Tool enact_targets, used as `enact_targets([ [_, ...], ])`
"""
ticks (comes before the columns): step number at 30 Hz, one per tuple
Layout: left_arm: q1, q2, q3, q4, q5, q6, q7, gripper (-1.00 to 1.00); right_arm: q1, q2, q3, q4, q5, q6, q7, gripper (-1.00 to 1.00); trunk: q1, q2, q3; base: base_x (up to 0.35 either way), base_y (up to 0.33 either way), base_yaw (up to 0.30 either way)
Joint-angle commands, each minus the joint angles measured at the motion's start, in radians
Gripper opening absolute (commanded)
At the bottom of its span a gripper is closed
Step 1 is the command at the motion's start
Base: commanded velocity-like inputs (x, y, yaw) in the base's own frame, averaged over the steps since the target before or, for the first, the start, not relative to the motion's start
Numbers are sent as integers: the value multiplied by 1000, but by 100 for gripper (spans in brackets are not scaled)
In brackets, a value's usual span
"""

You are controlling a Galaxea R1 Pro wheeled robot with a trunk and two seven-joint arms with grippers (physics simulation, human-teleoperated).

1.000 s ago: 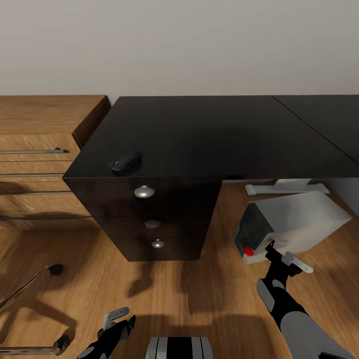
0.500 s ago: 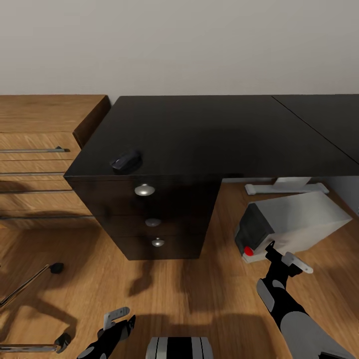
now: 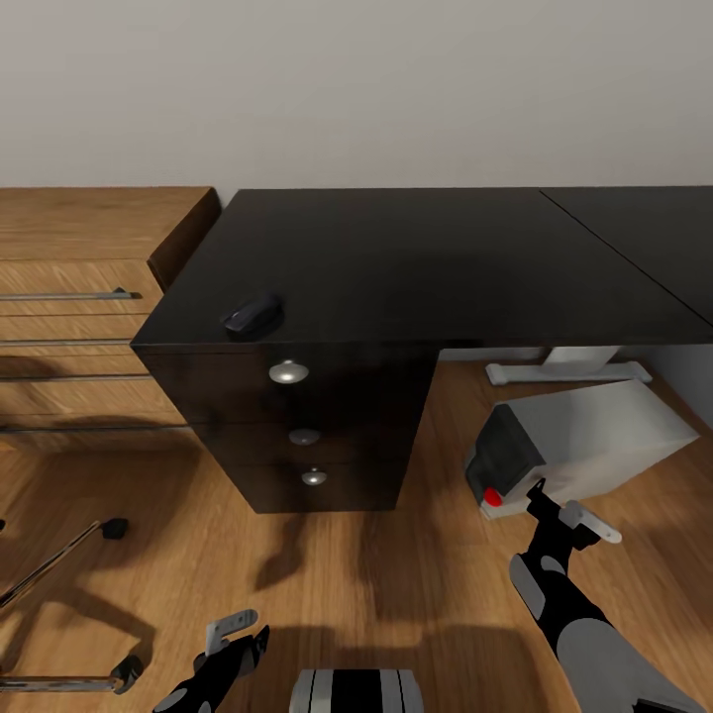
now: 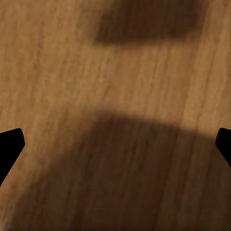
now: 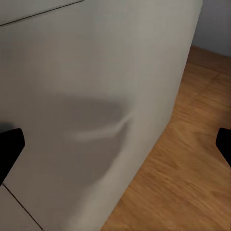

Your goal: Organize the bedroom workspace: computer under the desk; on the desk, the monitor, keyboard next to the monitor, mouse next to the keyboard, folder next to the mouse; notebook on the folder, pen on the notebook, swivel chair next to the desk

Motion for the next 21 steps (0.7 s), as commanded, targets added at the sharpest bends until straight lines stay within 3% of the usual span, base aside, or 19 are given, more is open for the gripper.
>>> enact_targets([
  [1, 0, -1, 5, 0, 9, 0, -7, 100, -1, 0, 4, 0, 1, -3, 4, 100, 0, 0, -1, -1, 0, 0],
  [13, 0, -1, 5, 0, 9, 1, -7, 100, -1, 7, 7, -1, 0, -9, 7, 100, 0, 0, -1, 0, 0, 4],
  [21, 0, -1, 5, 0, 9, 1, -6, 100, 0, 8, 5, -2, 0, -9, 7, 100, 0, 0, -5, 0, 0, 143],
])
